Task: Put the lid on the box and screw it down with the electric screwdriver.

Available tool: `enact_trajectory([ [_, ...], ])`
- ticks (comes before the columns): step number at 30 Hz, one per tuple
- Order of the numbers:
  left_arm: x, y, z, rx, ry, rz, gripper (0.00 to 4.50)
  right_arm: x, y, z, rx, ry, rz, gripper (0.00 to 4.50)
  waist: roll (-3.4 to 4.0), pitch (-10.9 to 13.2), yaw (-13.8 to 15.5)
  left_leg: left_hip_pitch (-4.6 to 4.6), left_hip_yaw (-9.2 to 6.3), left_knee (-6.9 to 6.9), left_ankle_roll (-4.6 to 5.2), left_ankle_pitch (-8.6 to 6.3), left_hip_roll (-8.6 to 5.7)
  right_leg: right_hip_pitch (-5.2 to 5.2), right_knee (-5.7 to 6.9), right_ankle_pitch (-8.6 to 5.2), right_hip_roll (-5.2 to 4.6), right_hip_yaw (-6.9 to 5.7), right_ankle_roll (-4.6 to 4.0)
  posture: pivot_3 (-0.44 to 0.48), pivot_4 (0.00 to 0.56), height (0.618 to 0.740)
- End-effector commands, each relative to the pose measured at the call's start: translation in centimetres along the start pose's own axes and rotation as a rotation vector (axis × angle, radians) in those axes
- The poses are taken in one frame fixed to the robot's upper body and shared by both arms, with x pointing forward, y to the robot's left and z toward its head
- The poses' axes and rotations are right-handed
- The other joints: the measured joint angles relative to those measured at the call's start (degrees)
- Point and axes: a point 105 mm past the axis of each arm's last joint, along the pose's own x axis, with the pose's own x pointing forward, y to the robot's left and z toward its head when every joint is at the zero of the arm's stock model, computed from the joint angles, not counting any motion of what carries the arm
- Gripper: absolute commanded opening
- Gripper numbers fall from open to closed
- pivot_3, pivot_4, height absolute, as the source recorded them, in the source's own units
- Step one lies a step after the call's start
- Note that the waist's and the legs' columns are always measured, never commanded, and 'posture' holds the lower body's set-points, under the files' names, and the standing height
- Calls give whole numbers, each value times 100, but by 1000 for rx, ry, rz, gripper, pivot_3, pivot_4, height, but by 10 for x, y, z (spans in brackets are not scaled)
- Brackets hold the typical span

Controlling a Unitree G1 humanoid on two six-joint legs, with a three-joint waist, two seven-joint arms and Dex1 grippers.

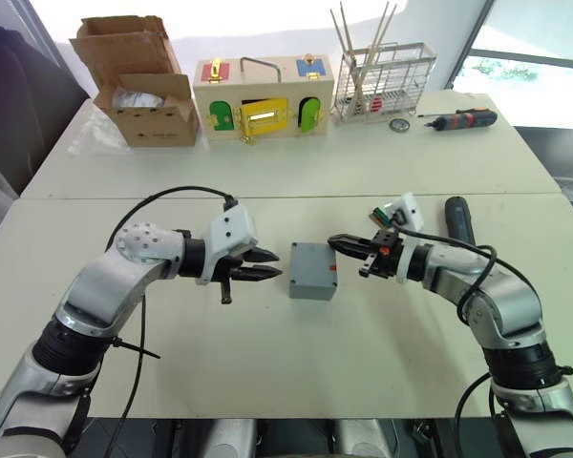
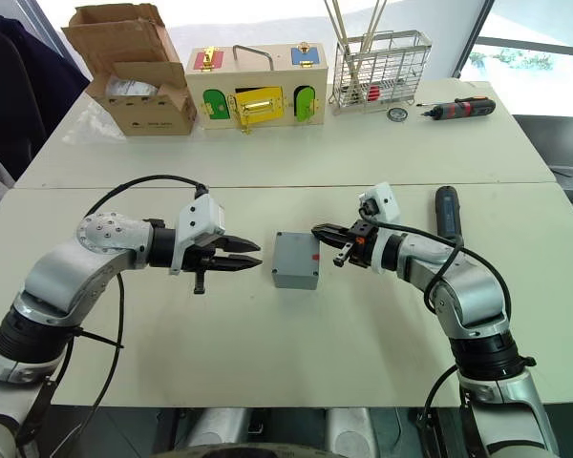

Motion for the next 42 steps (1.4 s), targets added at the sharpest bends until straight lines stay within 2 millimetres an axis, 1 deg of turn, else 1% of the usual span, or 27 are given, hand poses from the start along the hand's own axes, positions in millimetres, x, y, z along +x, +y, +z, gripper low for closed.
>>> enact_trajectory([
  [1, -1, 0, 7, 36, -11, 0, 1076, -2, 6, 5, -48, -18, 15, 22, 0, 0, 1, 0, 0, 0, 0, 0, 0, 0, 0, 0, 0, 0, 0, 0, 150, 731],
  [6, -1, 0, 6, 35, -9, 0, 1076, 0, 6, 2, -59, -16, 13, 22, 0, 0, -3, 0, 0, 0, 0, 0, 0, 0, 0, 0, 0, 0, 0, 0, 150, 731],
  [7, -1, 0, 6, 34, -9, 1, 1076, 0, 5, 3, -64, -21, 8, 267, 0, 0, -3, 0, 0, 0, 0, 0, 0, 0, 0, 0, 0, 0, 0, 0, 150, 731],
  [8, -1, 0, 6, 34, -8, 1, 1076, 0, 5, 4, -66, -23, 7, 546, 0, 0, -2, 0, 0, 0, 0, 0, 0, 0, 0, 0, 0, 0, 0, 0, 150, 731],
  [9, -1, 0, 6, 34, -8, 1, 1076, -1, 4, 5, -68, -25, 6, 931, 0, 0, -1, 0, 0, 0, 0, 0, 0, 0, 0, 0, 0, 0, 0, 0, 150, 731],
  [13, -1, 1, 6, 34, -9, 1, 1076, -3, 3, 9, -79, -32, 6, 3021, 0, 0, -2, 0, 0, 0, 0, 0, 0, 0, 0, 0, 0, 0, 0, 0, 150, 731],
  [14, -1, 1, 6, 34, -10, 1, 1076, -4, 3, 10, -82, -34, 7, 3464, 0, 0, -1, 0, 0, 0, 0, 0, 0, 0, 0, 0, 0, 0, 0, 0, 150, 731],
  [16, -1, 1, 7, 31, -18, 0, 1076, -6, 2, 14, -92, -37, 6, 4239, 0, 0, -1, 0, 0, 0, 0, 0, 0, 0, 0, 0, 0, 0, 0, 0, 150, 731],
  [17, 0, 1, 9, 27, -30, -4, 1076, -10, 1, 19, -103, -38, 1, 4461, 0, 0, 2, 0, 0, 0, 0, 0, 0, 0, 0, 0, 0, 0, 0, 0, 150, 731],
  [19, 2, 1, 13, 23, -52, -12, 1076, -19, -1, 26, -115, -41, -9, 4461, 0, 0, 12, 0, 0, 0, 0, 0, -1, 1, 0, 0, 0, 0, 0, 0, 150, 731],
  [21, 3, -1, 20, 25, -83, -31, 1076, -37, -4, 42, -96, -51, -15, 4461, 0, 0, 22, 0, 0, 1, 0, 0, -3, 2, -1, 0, -1, 1, 0, 0, 150, 731],
  [23, 4, -6, 31, 26, -133, -73, 1076, -62, -16, 64, -86, -51, -82, 4461, 0, 1, 28, 0, -1, 2, 1, 0, -3, 3, -1, 0, -2, 1, 0, 0, 150, 731],
  [26, 8, -12, 42, 37, -176, -128, 1076, -93, -42, 79, -86, 39, -215, 4461, 0, 1, 16, 0, 0, 3, 15, -9, -2, 4, -3, 0, -3, 1, 0, 0, 150, 731],
  [29, 14, -19, 46, 75, -184, -173, 1076, -119, -56, 96, -54, 118, -267, 4461, 0, 1, 3, 0, 0, -1, 22, -12, 1, 4, -6, 0, -1, -2, -1, 0, 150, 731],
  [30, 16, -22, 47, 89, -184, -187, 1076, -127, -66, 99, -25, 150, -321, 4461, 0, 1, -5, 0, 3, -2, 22, -13, 1, 4, -8, 0, -1, -1, -1, 0, 150, 731],
  [31, 17, -25, 47, 106, -186, -202, 1076, -137, -83, 98, 42, 203, -417, 4461, 3, 2, -26, 0, 7, -3, 23, -13, 2, 3, -9, 0, -1, 0, -1, 0, 150, 731],
  [32, 18, -27, 48, 119, -189, -213, 1076, -146, -94, 95, 111, 256, -485, 4461, 5, 1, -30, 1, 15, -2, 22, -13, 3, 0, -8, 0, -2, 3, -1, 0, 150, 731],
  [33, 20, -29, 50, 133, -194, -222, 1076, -154, -101, 87, 171, 326, -522, 4461, 5, 1, -22, 1, 23, -2, 22, -12, 3, -3, -8, -1, -3, 8, -1, 0, 150, 731],
  [36, 24, -34, 53, 159, -207, -236, 1076, -172, -110, 64, 271, 512, -560, 4461, 2, 1, 15, 0, 17, -9, 22, -12, 4, -3, -14, -1, -3, 5, -2, 0, 150, 731],
  [37, 25, -35, 54, 168, -209, -237, 1076, -174, -112, 56, 319, 553, -554, 4461, 3, 2, 8, 0, 17, -9, 22, -13, 4, -1, -16, -1, -3, 5, -2, 0, 150, 731],
  [39, 24, -37, 54, 184, -209, -236, 1076, -175, -114, 45, 429, 602, -540, 4461, 3, 3, -10, -2, 30, -7, 23, -13, 2, -2, -22, -1, -6, 10, -2, 0, 150, 731],
  [42, 24, -39, 54, 194, -208, -230, 1076, -172, -117, 39, 523, 632, -531, 4461, 9, 4, -24, -2, 43, -3, 22, -13, 1, -9, -20, -1, -8, 21, -1, 0, 150, 731],
])
